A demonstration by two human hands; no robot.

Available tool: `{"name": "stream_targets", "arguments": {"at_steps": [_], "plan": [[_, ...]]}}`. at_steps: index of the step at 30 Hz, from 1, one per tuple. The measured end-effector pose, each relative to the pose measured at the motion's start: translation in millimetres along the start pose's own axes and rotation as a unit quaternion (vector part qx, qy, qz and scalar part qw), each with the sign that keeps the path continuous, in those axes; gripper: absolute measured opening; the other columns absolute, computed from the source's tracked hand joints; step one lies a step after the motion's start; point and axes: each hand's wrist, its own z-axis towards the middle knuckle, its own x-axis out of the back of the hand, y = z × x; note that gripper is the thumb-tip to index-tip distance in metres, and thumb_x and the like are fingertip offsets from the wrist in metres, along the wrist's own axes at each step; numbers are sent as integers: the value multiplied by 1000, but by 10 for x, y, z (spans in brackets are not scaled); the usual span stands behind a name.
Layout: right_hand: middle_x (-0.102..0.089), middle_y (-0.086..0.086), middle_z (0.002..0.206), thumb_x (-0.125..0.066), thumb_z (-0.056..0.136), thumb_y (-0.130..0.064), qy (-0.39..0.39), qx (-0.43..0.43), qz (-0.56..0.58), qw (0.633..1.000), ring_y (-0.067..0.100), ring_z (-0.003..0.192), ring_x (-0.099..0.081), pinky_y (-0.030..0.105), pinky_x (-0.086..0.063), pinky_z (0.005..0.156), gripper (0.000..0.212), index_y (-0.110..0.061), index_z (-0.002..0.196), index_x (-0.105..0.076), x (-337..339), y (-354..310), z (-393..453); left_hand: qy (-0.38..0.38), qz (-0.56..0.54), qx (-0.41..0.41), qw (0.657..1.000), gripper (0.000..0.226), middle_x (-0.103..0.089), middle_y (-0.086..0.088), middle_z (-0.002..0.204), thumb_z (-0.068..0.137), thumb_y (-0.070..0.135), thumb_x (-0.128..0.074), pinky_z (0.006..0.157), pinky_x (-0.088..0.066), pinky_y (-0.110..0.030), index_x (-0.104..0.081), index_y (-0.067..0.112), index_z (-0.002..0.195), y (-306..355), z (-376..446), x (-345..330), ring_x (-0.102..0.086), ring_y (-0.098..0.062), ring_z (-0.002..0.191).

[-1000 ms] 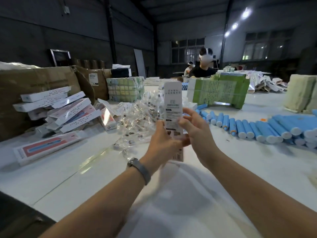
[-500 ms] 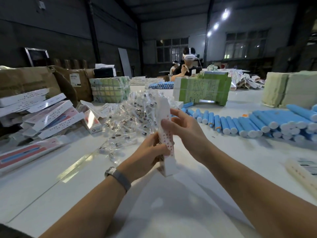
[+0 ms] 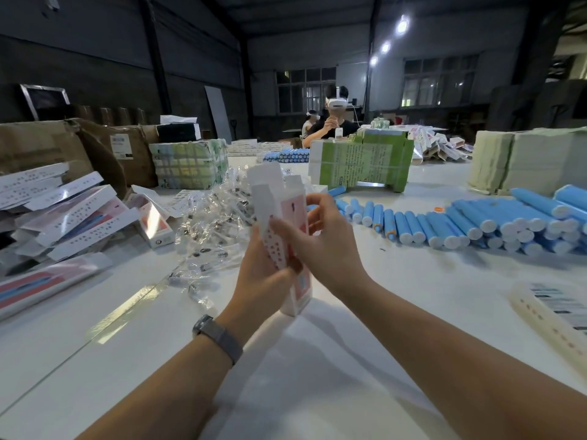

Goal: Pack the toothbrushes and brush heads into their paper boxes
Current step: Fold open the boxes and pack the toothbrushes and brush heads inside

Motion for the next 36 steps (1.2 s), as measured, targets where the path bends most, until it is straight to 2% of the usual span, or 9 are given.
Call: {"name": "stream_targets", "arguments": {"at_steps": [2,6,11,14,17,19,24,33,36], "plan": [[-66,-12,78,-57,80,-64,-38,-22,73,996,-5,67,-62,11,-46,57,44,-23,95,-58,83,60,82,6,13,14,1000,48,-73,-7,97,65,-1,-64,79,-60,-40,-63,17,110,47,-3,36,-71,-27,95],[-68,-5,89,-49,83,-68,-61,-47,77,994,6,79,-62,24,-46,71,49,-23,96,-62,169,281,269,-14,-3,57,998,48,-69,-16,101,74,11,-62,68,-60,-34,-46,32,115,119,-29,36,-74,-33,87],[-69,-1,102,-41,90,-67,-37,-120,203,971,16,94,-65,33,-51,77,51,-27,112,-64,148,640,534,10,11,40,999,49,-73,8,93,80,37,-77,60,-58,-27,-45,28,116,93,-12,32,-75,-25,72],[-67,-1,115,-54,97,-44,-38,-126,-26,991,22,111,-61,32,-47,86,32,-22,119,-62,171,980,729,8,7,33,999,37,-70,8,95,89,34,-71,60,-58,-27,-48,29,118,47,14,42,-75,-25,73],[-52,7,144,-49,98,-47,-152,-176,-304,924,28,130,-49,40,-41,103,55,-25,146,-41,208,1243,782,3,8,22,1000,32,-68,6,102,92,33,-66,63,-59,-28,-48,35,118,15,22,35,-75,-24,78],[-54,11,140,-44,98,-47,-162,-167,-407,883,32,126,-50,39,-42,93,50,-26,143,-43,231,1307,767,-6,7,10,1000,31,-67,10,101,94,29,-65,65,-59,-27,-47,33,118,9,8,18,-75,-24,81],[-63,5,108,-55,91,-23,-34,-95,-484,869,31,100,-58,32,-37,71,24,-29,112,-63,307,1183,705,-15,8,-1,1000,30,-67,10,98,93,30,-67,70,-59,-28,-48,34,116,22,-16,14,-72,-26,88],[-51,2,92,-53,88,-15,-96,-242,-505,823,25,89,-49,33,-40,70,18,-20,106,-51,597,900,584,-8,17,10,1000,20,-67,16,96,89,41,-60,75,-62,-38,-48,47,103,14,-44,1,-71,-24,90],[-57,6,103,-59,86,-20,-106,-267,-471,834,26,93,-51,32,-42,72,24,-17,110,-53,698,800,558,-29,18,0,999,26,-66,13,98,88,43,-63,80,-62,-39,-47,40,109,-4,-60,-11,-70,-22,92]]}}
